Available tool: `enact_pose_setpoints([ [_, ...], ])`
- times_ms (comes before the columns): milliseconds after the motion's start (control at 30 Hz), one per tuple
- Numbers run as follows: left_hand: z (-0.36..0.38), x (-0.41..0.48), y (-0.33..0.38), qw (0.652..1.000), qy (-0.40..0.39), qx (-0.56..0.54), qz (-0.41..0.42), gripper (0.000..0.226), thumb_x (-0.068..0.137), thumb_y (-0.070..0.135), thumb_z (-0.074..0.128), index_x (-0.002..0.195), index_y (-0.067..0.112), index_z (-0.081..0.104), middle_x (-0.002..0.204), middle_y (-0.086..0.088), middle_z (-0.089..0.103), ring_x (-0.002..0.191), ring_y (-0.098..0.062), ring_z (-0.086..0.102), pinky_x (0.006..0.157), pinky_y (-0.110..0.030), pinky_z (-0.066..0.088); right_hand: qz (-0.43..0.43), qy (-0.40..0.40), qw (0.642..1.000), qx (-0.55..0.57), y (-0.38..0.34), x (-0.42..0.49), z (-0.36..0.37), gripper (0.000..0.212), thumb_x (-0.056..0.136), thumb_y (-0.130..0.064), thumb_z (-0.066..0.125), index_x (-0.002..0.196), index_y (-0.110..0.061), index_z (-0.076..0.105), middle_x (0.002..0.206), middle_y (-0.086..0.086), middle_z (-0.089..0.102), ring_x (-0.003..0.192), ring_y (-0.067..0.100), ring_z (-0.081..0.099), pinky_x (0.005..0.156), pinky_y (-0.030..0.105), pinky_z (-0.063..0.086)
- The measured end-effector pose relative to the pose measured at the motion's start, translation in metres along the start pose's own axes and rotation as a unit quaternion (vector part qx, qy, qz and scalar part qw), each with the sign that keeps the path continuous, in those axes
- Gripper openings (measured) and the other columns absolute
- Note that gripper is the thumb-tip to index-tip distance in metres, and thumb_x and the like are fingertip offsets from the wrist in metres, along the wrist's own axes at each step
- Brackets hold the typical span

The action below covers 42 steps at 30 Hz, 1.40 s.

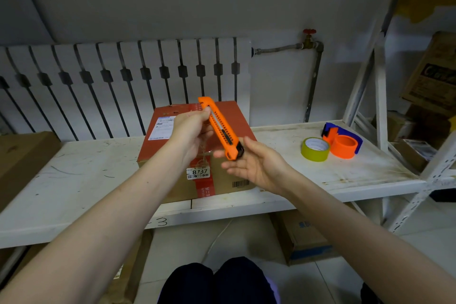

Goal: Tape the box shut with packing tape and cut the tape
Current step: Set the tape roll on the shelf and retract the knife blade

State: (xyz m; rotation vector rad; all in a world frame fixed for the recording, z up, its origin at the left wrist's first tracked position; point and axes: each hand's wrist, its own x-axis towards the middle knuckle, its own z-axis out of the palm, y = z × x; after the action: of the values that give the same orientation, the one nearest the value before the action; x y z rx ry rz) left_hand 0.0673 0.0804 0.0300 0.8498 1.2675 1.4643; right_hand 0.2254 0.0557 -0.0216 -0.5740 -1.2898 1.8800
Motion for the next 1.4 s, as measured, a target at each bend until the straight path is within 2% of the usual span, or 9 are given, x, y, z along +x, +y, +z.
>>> enact_pose_setpoints([
  [233,0.002,0.009,0.000,0.998,-0.001,-0.054,-0.043,0.012,0.092,0.013,0.058,0.080,0.008,0.058,0.075,-0.006,0.060,0.066,-0.013,0.056,0.044,-0.016,0.050,-0.063,-0.003,0.998,-0.019,0.003,-0.005,-0.014,0.052,0.095,-0.009,0.043,0.143,-0.024,0.032,0.118,0.010,0.067,0.111,0.021,0.064,0.093,0.028,0.052],
  [467,0.014,0.015,-0.009,1.000,-0.024,-0.004,-0.005,0.020,0.091,0.011,0.058,0.072,0.008,0.057,0.071,-0.006,0.061,0.064,-0.013,0.056,0.049,-0.016,0.051,-0.039,-0.002,0.999,0.019,0.004,-0.008,-0.032,0.048,0.088,-0.014,0.050,0.136,-0.021,0.044,0.113,0.015,0.069,0.101,0.021,0.069,0.083,0.028,0.056],
  [600,0.029,0.024,-0.021,1.000,-0.028,0.010,-0.007,0.017,0.090,0.015,0.060,0.075,0.009,0.059,0.076,-0.007,0.065,0.068,-0.014,0.061,0.060,-0.022,0.054,-0.035,0.091,0.995,-0.026,-0.002,-0.002,-0.051,0.040,0.093,-0.012,0.052,0.132,-0.010,0.049,0.104,0.017,0.070,0.086,0.017,0.072,0.071,0.022,0.058],
  [733,0.042,0.036,-0.031,0.975,-0.050,0.211,0.046,0.015,0.090,0.022,0.061,0.098,0.010,0.065,0.092,-0.005,0.067,0.081,-0.017,0.065,0.079,-0.031,0.054,-0.073,0.191,0.979,0.009,-0.005,0.002,-0.080,0.027,0.094,-0.003,0.049,0.120,0.001,0.056,0.101,0.017,0.065,0.076,0.017,0.072,0.064,0.017,0.056],
  [833,0.044,0.045,-0.039,0.863,-0.052,0.481,0.148,0.034,0.085,0.027,0.065,0.118,0.019,0.060,0.107,-0.001,0.064,0.103,-0.018,0.060,0.092,-0.033,0.047,-0.117,0.335,0.935,-0.002,-0.004,0.003,-0.115,0.026,0.093,-0.001,0.051,0.119,0.003,0.051,0.097,0.017,0.061,0.078,0.025,0.069,0.065,0.019,0.058],
  [933,0.047,0.050,-0.047,0.767,-0.075,0.603,0.205,0.036,0.084,0.031,0.065,0.119,0.023,0.060,0.123,-0.005,0.058,0.117,-0.025,0.053,0.098,-0.039,0.044,-0.088,0.465,0.874,-0.110,0.011,0.008,-0.162,0.026,0.092,-0.006,0.054,0.117,-0.010,0.047,0.103,0.016,0.061,0.073,0.024,0.069,0.069,0.027,0.059],
  [1133,0.053,0.070,-0.054,0.745,-0.082,0.628,0.210,0.034,0.083,0.034,0.065,0.115,0.023,0.063,0.121,-0.006,0.056,0.117,-0.028,0.052,0.099,-0.045,0.046,0.000,0.560,0.799,-0.218,0.048,0.036,-0.220,0.019,0.087,-0.013,0.058,0.105,-0.007,0.057,0.090,0.017,0.069,0.062,0.016,0.065,0.077,0.040,0.055],
  [1267,0.053,0.083,-0.056,0.746,-0.086,0.627,0.209,0.030,0.081,0.036,0.067,0.109,0.024,0.065,0.119,-0.005,0.060,0.114,-0.026,0.055,0.097,-0.044,0.047,0.033,0.534,0.769,-0.351,0.053,0.045,-0.230,0.033,0.081,-0.017,0.067,0.111,-0.010,0.057,0.090,0.006,0.060,0.085,0.023,0.059,0.078,0.034,0.046],
  [1400,0.053,0.091,-0.058,0.746,-0.088,0.626,0.211,0.027,0.079,0.038,0.068,0.103,0.026,0.067,0.115,-0.001,0.064,0.109,-0.022,0.057,0.093,-0.043,0.050,0.074,0.462,0.703,-0.535,0.053,0.039,-0.241,0.028,0.080,-0.010,0.060,0.108,-0.007,0.054,0.092,0.015,0.062,0.079,0.032,0.054,0.064,0.032,0.040],
])
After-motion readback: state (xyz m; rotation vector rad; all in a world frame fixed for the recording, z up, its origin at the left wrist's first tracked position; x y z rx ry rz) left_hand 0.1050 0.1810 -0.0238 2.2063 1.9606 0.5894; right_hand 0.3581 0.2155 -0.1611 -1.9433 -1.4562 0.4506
